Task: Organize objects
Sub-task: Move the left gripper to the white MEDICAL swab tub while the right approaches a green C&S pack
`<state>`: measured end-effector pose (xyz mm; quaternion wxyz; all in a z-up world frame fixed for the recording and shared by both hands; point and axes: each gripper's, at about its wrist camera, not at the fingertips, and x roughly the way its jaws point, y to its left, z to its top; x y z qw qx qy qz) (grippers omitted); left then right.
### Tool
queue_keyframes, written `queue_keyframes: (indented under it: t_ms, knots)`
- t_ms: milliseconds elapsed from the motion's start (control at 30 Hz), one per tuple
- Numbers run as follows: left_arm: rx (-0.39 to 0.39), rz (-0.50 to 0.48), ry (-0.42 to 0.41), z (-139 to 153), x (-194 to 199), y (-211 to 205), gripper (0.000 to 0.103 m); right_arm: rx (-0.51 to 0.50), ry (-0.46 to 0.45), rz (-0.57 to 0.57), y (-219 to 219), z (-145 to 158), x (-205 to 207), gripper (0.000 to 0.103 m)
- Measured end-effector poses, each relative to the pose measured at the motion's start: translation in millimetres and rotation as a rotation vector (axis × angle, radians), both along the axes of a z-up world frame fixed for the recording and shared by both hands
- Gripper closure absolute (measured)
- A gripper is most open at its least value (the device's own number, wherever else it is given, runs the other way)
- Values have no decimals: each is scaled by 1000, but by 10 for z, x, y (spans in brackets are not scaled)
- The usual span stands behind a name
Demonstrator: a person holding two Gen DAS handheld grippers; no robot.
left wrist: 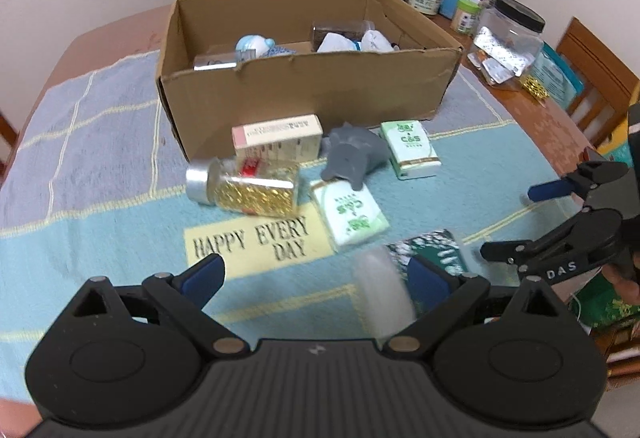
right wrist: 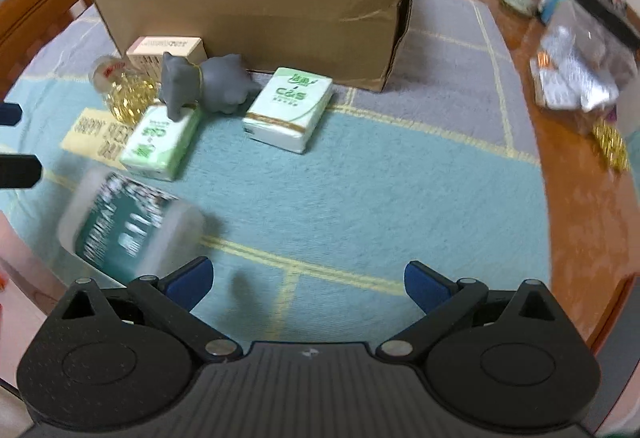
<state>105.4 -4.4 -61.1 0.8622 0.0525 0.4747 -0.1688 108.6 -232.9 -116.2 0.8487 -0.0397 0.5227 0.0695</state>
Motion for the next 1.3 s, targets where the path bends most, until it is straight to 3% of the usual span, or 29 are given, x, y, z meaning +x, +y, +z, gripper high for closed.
queue_keyframes:
  t_ms: [133,400,800,1300]
  knots:
    - [-37,51,14,-22,-173,-195,2,-40,-13,72,-213,-50,21,0]
    - [-48,168,35,-245,-388,-637,2,-2,-24,186,-521,-90,38,0]
    - [33,273,-11,-576,-294,-938,2,-9,-56,343,-654,-205,114,0]
    - [88,431,-5,-670,-242,-665,2,2,-85,558,-442,-221,478,0]
